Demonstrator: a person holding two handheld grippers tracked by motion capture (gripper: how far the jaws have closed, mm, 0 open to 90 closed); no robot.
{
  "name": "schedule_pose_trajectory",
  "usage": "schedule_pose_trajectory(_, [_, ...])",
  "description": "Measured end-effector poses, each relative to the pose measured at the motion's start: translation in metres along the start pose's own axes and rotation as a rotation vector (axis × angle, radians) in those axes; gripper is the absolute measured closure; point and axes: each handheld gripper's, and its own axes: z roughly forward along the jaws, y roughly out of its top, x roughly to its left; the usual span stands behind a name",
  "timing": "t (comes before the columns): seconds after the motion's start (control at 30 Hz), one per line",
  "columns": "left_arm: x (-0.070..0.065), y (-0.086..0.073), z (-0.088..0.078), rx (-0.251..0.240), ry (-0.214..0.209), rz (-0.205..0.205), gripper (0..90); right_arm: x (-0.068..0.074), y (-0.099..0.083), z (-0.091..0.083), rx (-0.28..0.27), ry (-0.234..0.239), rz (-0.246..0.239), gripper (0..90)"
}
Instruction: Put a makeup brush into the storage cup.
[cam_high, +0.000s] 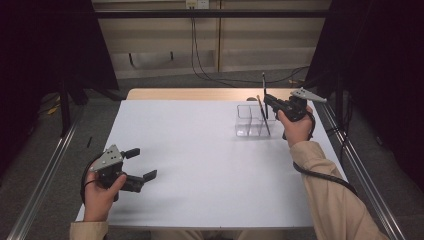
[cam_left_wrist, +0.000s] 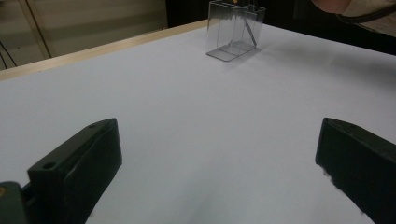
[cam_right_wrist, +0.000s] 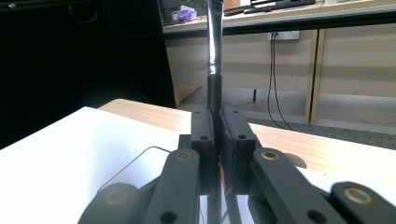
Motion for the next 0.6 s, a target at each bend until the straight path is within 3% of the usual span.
schedule_pose_trajectory(0.6, [-0.0001,0.0001,0.0,-0.013,-0.015,-0.014,0.4,-0.0028,-0.0034,-0.0003,0.001,0.0,-0.011,84.7])
